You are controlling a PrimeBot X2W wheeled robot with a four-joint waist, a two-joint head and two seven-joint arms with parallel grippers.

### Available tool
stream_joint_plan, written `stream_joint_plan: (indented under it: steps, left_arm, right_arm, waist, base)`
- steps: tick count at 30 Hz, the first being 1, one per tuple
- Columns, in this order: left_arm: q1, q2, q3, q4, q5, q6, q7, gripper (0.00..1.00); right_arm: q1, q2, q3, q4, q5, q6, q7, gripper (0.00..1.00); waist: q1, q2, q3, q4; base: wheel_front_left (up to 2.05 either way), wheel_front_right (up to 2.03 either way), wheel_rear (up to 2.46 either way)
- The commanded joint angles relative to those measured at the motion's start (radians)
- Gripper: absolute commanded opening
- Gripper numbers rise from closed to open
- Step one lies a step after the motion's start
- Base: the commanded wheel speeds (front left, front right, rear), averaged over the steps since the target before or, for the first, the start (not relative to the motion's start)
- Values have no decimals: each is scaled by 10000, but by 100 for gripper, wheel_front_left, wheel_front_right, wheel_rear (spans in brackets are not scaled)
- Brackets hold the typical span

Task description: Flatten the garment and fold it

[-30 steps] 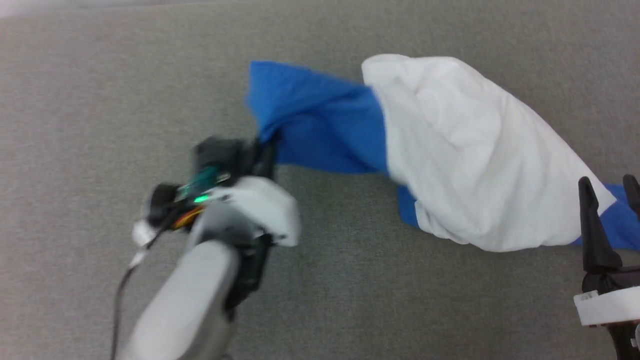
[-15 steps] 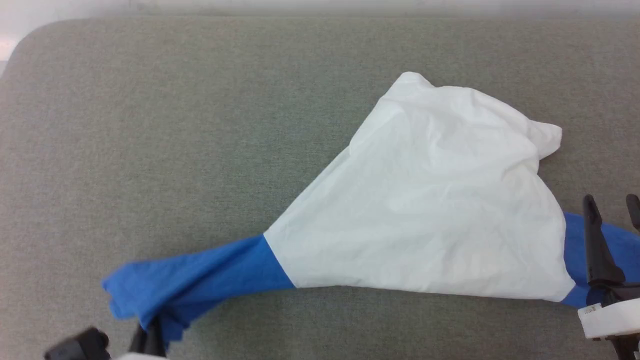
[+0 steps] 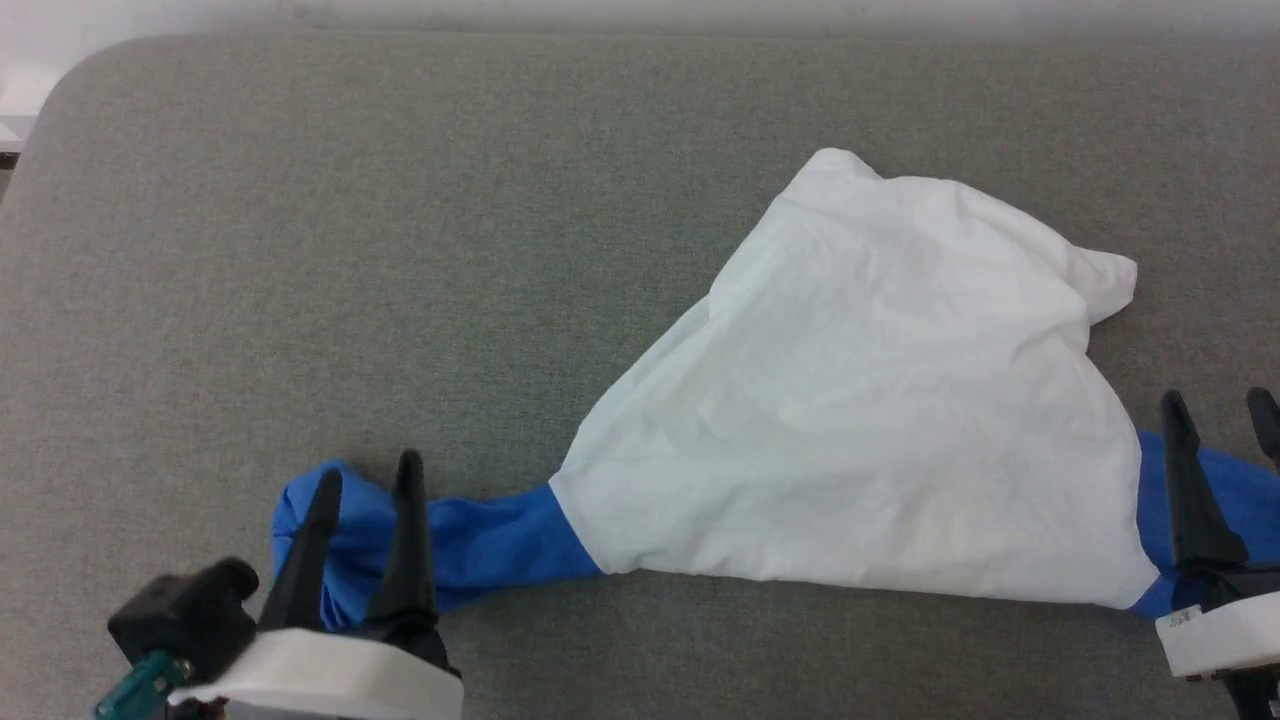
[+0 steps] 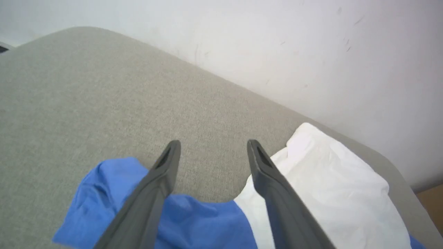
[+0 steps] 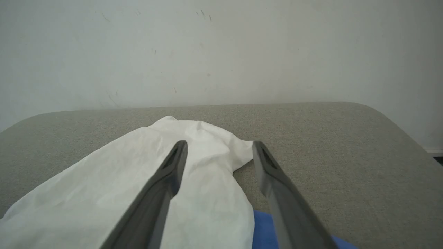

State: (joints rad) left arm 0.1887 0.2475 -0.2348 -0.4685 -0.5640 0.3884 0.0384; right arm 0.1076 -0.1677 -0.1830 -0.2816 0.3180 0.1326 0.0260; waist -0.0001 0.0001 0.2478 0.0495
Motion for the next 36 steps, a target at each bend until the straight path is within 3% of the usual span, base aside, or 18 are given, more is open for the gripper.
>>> stream_joint_plan:
  steps: [1, 5, 9, 17, 22, 27, 28, 29, 36]
  left_arm:
    - [-313, 117, -41, -179, 165, -54, 73, 100]
    - [-1756, 688, -465, -988, 1087, -108, 933, 100]
    - [-3740, 844, -1322, -387, 2139, -412, 1744, 100]
    - [-6865, -257, -3373, 3269, 2584, -1840, 2853, 100]
    - [-7817, -820, -3676, 5836, 2412, -2281, 2944, 100]
    - [-8350, -909, -3954, 7807, 2467, -2586, 3251, 100]
    - [-8457, -918, -3967, 8016, 2498, -2596, 3221, 33]
    - [-8574, -940, -3927, 8147, 2523, -2555, 3115, 0]
    - [-9761, -756, -3721, 7986, 2656, -2670, 3097, 0]
  right_arm:
    - [-22, -10, 35, -52, 46, -19, 17, 100]
    - [-150, -12, 163, -57, 103, -19, -13, 100]
    - [-265, -71, 171, -22, 186, -19, -91, 100]
    - [-686, -387, 105, -175, 402, -19, -338, 100]
    - [-878, -534, 187, -141, 541, -19, -456, 100]
    - [-909, -587, 187, -43, 619, -19, -533, 100]
    - [-899, -593, 172, -30, 630, -19, -549, 100]
    - [-891, -598, 152, -26, 643, -19, -560, 100]
    - [-887, -526, 111, -80, 621, -19, -564, 100]
  waist:
    - [1, -1, 58, -56]
    - [1, -1, 288, -283]
    - [1, -1, 618, -557]
    - [1, -1, 1371, -1208]
    - [1, -1, 1680, -1573]
    - [1, -1, 1847, -1814]
    - [1, -1, 1850, -1831]
    - [1, -1, 1850, -1845]
    - [1, -1, 1759, -1783]
  base:
    - [0, 0, 0]
    - [0, 0, 0]
    - [0, 0, 0]
    - [0, 0, 0]
    - [0, 0, 0]
    - [0, 0, 0]
    - [0, 0, 0]
    - [0, 0, 0]
    - [0, 0, 0]
